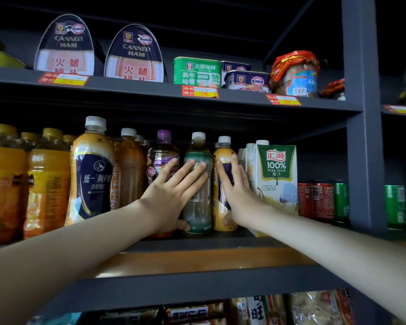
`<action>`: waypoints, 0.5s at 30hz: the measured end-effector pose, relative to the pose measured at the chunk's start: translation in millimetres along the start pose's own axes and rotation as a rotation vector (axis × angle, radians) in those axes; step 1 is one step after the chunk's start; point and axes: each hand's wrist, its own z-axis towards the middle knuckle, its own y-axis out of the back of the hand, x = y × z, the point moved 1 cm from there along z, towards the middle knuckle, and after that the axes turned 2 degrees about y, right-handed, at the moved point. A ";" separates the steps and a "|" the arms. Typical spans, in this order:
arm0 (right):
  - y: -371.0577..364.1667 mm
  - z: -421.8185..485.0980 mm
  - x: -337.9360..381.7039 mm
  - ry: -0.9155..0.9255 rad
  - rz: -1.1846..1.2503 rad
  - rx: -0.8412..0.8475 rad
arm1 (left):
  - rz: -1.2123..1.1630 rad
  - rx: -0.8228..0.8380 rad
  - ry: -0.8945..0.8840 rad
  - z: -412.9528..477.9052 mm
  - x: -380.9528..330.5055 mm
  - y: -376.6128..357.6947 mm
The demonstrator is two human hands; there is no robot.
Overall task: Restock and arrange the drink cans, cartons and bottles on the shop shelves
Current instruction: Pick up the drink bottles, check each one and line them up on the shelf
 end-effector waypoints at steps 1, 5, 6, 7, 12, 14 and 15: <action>-3.1 4.5 -0.2 -0.009 -0.013 -0.008 | -0.004 -0.008 -0.004 -0.4 0.2 0.4; -14.0 21.8 0.4 -0.062 -0.044 -0.005 | -0.024 -0.005 -0.010 -0.8 0.2 -0.4; -15.2 25.1 1.3 -0.072 -0.048 -0.003 | -0.022 -0.005 -0.010 -0.7 -0.3 -0.4; -16.3 27.8 2.4 -0.086 -0.051 0.003 | -0.013 -0.002 -0.013 -0.4 -0.7 0.3; -17.5 29.8 6.0 -0.122 -0.033 0.016 | -0.013 -0.024 -0.042 -2.7 2.4 -0.4; -10.2 24.6 7.4 -0.108 0.003 0.017 | -0.067 -0.132 -0.051 -8.6 9.5 1.5; -4.0 20.4 9.4 -0.106 0.028 0.012 | -0.109 -0.188 -0.027 -13.7 14.1 5.8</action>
